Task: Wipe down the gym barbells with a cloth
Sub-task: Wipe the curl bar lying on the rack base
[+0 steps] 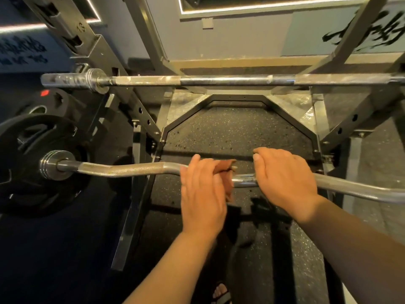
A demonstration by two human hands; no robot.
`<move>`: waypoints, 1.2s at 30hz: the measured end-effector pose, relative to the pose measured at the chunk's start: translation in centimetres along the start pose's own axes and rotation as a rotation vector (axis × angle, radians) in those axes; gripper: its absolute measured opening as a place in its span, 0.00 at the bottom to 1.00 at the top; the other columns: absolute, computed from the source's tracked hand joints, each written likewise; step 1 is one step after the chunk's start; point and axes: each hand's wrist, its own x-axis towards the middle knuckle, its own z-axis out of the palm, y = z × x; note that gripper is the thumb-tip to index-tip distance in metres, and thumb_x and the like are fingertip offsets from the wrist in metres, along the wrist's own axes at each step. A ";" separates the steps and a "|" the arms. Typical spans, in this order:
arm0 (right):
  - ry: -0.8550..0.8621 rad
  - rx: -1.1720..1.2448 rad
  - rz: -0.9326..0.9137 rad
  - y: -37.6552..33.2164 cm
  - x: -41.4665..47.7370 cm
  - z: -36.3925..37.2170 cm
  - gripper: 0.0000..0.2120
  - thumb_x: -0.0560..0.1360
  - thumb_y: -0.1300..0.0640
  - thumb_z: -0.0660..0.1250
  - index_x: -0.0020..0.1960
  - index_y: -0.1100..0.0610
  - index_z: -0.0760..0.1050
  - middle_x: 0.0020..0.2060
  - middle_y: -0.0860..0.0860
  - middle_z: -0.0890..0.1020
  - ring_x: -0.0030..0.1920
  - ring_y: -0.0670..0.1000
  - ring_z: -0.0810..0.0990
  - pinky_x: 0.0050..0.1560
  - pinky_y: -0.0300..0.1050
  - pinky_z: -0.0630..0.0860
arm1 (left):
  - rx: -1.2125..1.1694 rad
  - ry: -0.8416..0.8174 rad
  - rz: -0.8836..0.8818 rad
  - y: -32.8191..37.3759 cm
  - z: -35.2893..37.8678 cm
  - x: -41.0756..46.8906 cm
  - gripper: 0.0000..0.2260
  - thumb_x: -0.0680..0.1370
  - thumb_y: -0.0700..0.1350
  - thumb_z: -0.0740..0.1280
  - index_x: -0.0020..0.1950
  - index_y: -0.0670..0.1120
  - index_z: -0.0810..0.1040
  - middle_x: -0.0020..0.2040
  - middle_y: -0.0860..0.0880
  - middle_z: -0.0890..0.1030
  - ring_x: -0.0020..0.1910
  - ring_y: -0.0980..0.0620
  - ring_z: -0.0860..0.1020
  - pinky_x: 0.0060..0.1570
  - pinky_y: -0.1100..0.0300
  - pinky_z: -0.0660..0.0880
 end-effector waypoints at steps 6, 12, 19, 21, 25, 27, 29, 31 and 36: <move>0.001 0.000 0.000 0.1 0.3 0.7 0.20 0.84 0.45 0.44 0.55 0.48 0.74 0.44 0.46 0.80 0.45 0.53 0.80 0.47 0.55 0.77 | -0.089 0.202 -0.225 3.8 3.2 0.2 0.12 0.84 0.43 0.53 0.62 0.48 0.73 0.65 0.52 0.74 0.82 0.50 0.53 0.79 0.54 0.32; -0.022 0.058 -0.012 0.5 0.7 0.7 0.23 0.82 0.44 0.41 0.55 0.49 0.73 0.48 0.48 0.82 0.49 0.57 0.80 0.49 0.56 0.76 | 0.019 -0.038 0.076 4.3 3.3 -0.8 0.19 0.86 0.51 0.48 0.69 0.47 0.72 0.69 0.50 0.74 0.80 0.46 0.59 0.80 0.51 0.38; -0.010 -0.175 0.135 4.7 -1.1 -0.3 0.23 0.84 0.44 0.43 0.54 0.53 0.73 0.43 0.51 0.80 0.44 0.58 0.80 0.45 0.58 0.79 | -0.025 0.243 -0.225 3.2 3.0 1.2 0.10 0.86 0.43 0.54 0.59 0.47 0.74 0.63 0.49 0.75 0.77 0.44 0.63 0.81 0.52 0.39; -0.016 -0.177 0.124 4.9 -1.1 -0.3 0.21 0.85 0.45 0.44 0.55 0.53 0.72 0.44 0.52 0.80 0.45 0.59 0.80 0.42 0.57 0.79 | -0.044 0.287 -0.261 5.0 4.4 0.9 0.09 0.85 0.41 0.56 0.60 0.46 0.73 0.65 0.48 0.76 0.80 0.45 0.57 0.79 0.55 0.32; 0.023 -0.141 0.114 4.7 -0.4 0.2 0.19 0.85 0.47 0.45 0.56 0.52 0.72 0.49 0.52 0.82 0.50 0.60 0.80 0.42 0.54 0.75 | 0.060 0.145 -0.040 8.1 7.2 -1.0 0.11 0.84 0.43 0.57 0.63 0.47 0.75 0.64 0.51 0.75 0.79 0.45 0.59 0.79 0.47 0.35; 0.014 -0.132 0.091 5.0 -0.4 0.1 0.18 0.86 0.48 0.46 0.58 0.52 0.72 0.51 0.53 0.81 0.52 0.60 0.80 0.41 0.53 0.72 | 0.124 0.050 0.075 7.8 7.1 -1.1 0.16 0.83 0.45 0.55 0.67 0.46 0.75 0.67 0.49 0.76 0.78 0.43 0.62 0.80 0.46 0.38; 0.009 -0.130 0.067 5.1 -0.4 -0.1 0.18 0.86 0.47 0.45 0.59 0.53 0.71 0.52 0.53 0.81 0.53 0.59 0.80 0.40 0.53 0.71 | 0.226 -0.012 0.143 6.5 5.9 -0.7 0.16 0.84 0.48 0.54 0.68 0.48 0.73 0.67 0.50 0.76 0.77 0.44 0.65 0.80 0.47 0.40; 0.013 -0.162 0.034 5.2 -0.6 -0.3 0.22 0.84 0.44 0.41 0.60 0.53 0.70 0.51 0.52 0.80 0.51 0.59 0.80 0.39 0.53 0.70 | 0.273 0.024 0.114 5.3 4.4 -0.2 0.14 0.84 0.49 0.55 0.66 0.50 0.73 0.64 0.52 0.76 0.76 0.46 0.65 0.79 0.49 0.37; 0.009 -0.217 0.125 8.2 -1.8 -1.2 0.27 0.83 0.45 0.39 0.58 0.56 0.74 0.49 0.56 0.83 0.49 0.63 0.81 0.46 0.56 0.74 | 0.118 0.307 -0.215 6.4 5.7 0.6 0.07 0.84 0.42 0.59 0.60 0.46 0.75 0.61 0.49 0.76 0.77 0.44 0.63 0.78 0.55 0.32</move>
